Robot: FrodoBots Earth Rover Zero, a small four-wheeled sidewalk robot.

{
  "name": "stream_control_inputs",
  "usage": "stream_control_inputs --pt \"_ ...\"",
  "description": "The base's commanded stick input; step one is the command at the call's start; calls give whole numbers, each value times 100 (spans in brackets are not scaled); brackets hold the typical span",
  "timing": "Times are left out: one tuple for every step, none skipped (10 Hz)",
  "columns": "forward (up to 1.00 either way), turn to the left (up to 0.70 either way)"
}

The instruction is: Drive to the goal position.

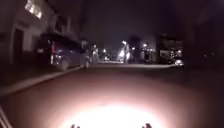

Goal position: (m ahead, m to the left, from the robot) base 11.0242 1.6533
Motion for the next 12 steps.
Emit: stream_control_inputs --pt "100 0" --pt "100 0" --pt "100 0" --pt "100 0" --pt "100 0" --pt "100 0" --pt "100 0" --pt "100 0" --pt "100 0" --pt "100 0" --pt "100 0" --pt "100 0"
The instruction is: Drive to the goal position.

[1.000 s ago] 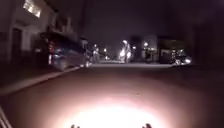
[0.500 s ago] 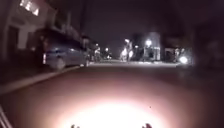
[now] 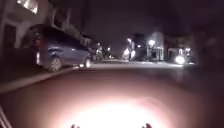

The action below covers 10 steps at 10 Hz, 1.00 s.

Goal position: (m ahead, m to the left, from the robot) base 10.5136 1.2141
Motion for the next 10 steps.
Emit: stream_control_inputs --pt "100 0" --pt "100 0" --pt "100 0" --pt "100 0" --pt "100 0" --pt "100 0" --pt "100 0" --pt "100 0" --pt "100 0" --pt "100 0"
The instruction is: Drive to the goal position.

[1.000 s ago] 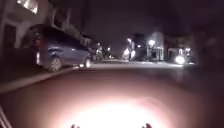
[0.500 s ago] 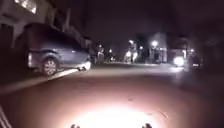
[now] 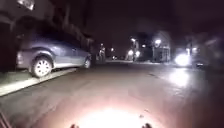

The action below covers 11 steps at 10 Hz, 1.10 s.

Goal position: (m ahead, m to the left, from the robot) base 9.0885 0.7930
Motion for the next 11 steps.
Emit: stream_control_inputs --pt "100 0" --pt "100 0" --pt "100 0" --pt "100 0" --pt "100 0" --pt "100 0" --pt "100 0" --pt "100 0" --pt "100 0" --pt "100 0" --pt "100 0"
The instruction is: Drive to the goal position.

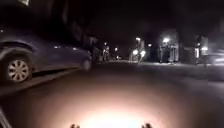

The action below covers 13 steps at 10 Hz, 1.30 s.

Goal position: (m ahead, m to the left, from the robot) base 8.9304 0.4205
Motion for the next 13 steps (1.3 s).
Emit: stream_control_inputs --pt "100 0" --pt "100 0" --pt "100 0" --pt "100 0" --pt "100 0" --pt "100 0" --pt "100 0" --pt "100 0" --pt "100 0" --pt "100 0" --pt "100 0" --pt "100 0" --pt "100 0"
